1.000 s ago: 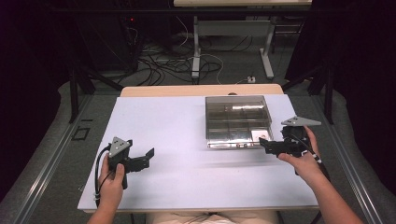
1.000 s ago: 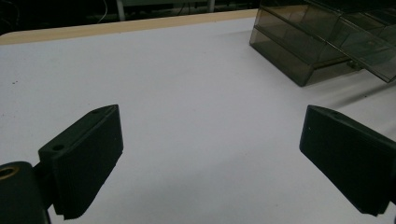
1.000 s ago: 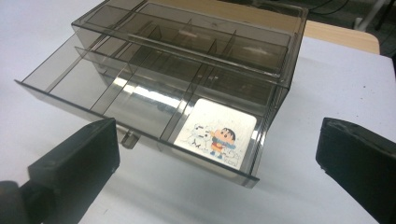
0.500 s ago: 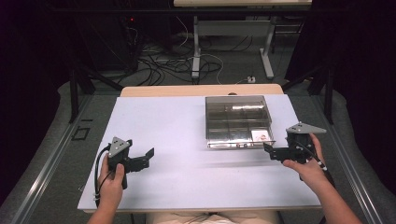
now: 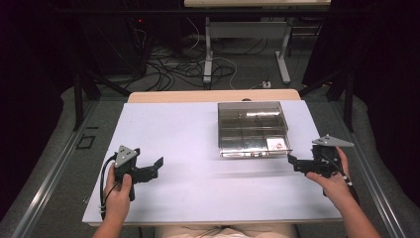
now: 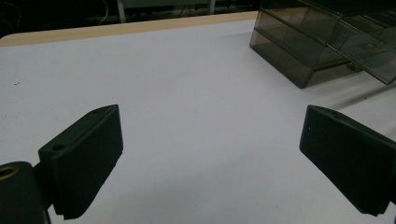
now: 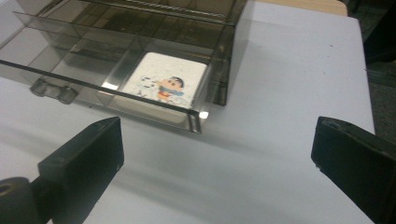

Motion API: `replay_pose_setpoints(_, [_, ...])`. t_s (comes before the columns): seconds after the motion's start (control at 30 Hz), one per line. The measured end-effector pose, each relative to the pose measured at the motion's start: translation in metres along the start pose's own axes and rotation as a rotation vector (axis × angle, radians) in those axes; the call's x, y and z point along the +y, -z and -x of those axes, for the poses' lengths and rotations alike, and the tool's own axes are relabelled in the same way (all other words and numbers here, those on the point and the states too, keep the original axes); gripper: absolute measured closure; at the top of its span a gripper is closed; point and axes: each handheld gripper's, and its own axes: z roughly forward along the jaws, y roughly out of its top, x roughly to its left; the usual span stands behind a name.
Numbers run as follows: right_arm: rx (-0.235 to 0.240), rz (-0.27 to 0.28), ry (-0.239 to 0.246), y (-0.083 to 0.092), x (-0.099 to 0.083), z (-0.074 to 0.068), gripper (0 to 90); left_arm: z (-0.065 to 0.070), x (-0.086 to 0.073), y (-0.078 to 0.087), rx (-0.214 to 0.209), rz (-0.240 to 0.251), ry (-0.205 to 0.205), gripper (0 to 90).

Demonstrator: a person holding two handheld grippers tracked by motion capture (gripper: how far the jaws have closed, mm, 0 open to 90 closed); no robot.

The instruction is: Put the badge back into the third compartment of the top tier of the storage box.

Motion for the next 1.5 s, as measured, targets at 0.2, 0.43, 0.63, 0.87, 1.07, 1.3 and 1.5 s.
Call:
replay_pose_setpoints(0.2, [-0.016, 0.005, -0.038, -0.002, -0.007, 0.01, 2.4, 0.001, 0.0, 0.0, -0.004, 0.001, 0.007, 6.2])
replay_pose_setpoints(0.43, [-0.055, 0.01, -0.073, -0.004, -0.012, 0.017, 3.4, 0.0, 0.0, 0.0, -0.004, 0.004, 0.007, 6.2])
replay_pose_setpoints(0.63, [-0.085, 0.012, -0.111, -0.007, -0.019, 0.023, 4.2, 0.0, 0.0, 0.0, -0.005, 0.003, 0.007, 6.2])
replay_pose_setpoints(0.87, [-0.098, -0.014, -0.147, -0.013, -0.026, 0.028, 5.1, 0.0, 0.0, 0.0, -0.009, 0.001, 0.004, 6.2])
replay_pose_setpoints(1.07, [-0.111, -0.029, -0.156, -0.017, -0.031, 0.031, 7.1, 0.0, 0.0, 0.0, -0.012, 0.004, 0.004, 6.2])
replay_pose_setpoints(1.3, [-0.12, -0.044, -0.151, -0.022, -0.035, 0.033, 7.2, 0.0, 0.0, 0.0, -0.01, 0.003, 0.006, 6.2])
replay_pose_setpoints(1.5, [-0.112, -0.053, -0.164, -0.024, -0.036, 0.034, 7.2, -0.001, 0.0, 0.0, -0.01, 0.0, 0.004, 6.2])
